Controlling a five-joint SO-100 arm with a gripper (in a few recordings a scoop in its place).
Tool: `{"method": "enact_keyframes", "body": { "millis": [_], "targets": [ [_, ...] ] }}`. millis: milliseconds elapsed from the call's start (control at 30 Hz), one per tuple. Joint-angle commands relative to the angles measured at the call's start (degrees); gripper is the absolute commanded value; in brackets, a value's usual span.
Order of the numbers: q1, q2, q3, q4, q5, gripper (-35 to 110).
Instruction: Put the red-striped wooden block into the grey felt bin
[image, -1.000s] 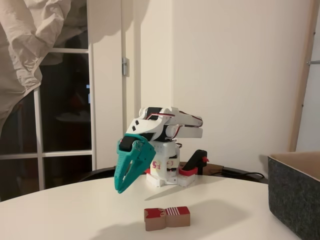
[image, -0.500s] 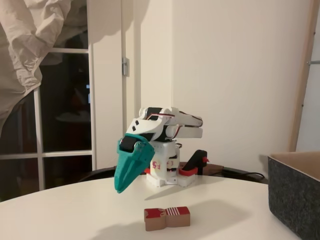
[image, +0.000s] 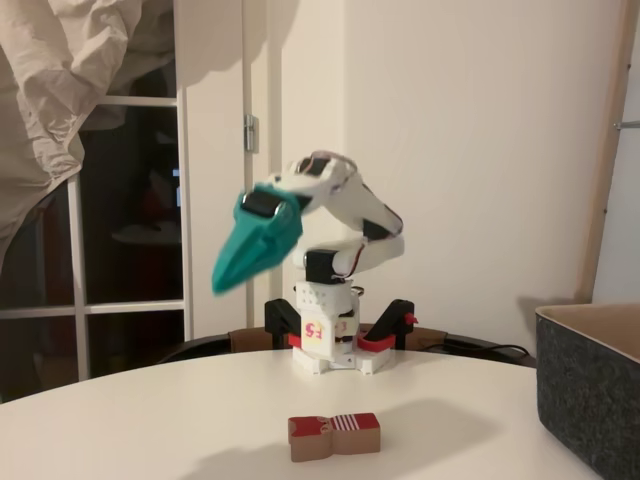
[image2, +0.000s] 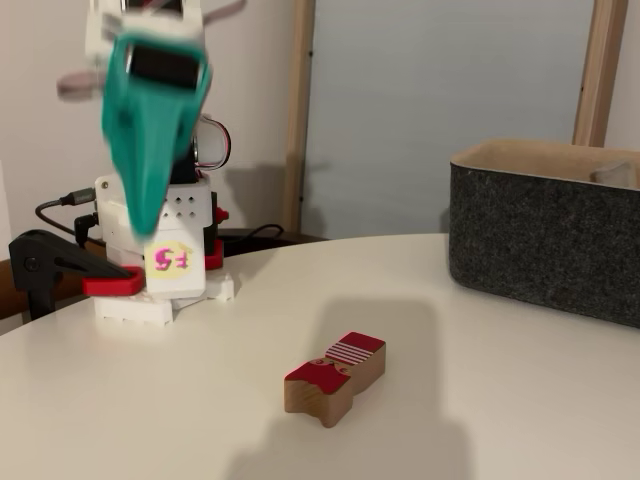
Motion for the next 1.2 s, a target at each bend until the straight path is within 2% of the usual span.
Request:
{"method": "enact_keyframes", "body": {
  "millis": [0,200,300,633,867,1167],
  "targets": [
    [-1.58,-5.89,-9.76,0.09,6.68,0],
    [-9.4,-16.61,-20.3,-0.09,13.45,5],
    [-12.83,-21.97,-22.32,0.09,10.37,12],
    [-21.18,-39.38,-24.52,0.79,-5.54,22],
    [-21.71,-46.58,-24.87,13.36,-15.29,30],
    [-24.87,-50.19,-24.87,28.12,-24.7,34]
  ]
}}
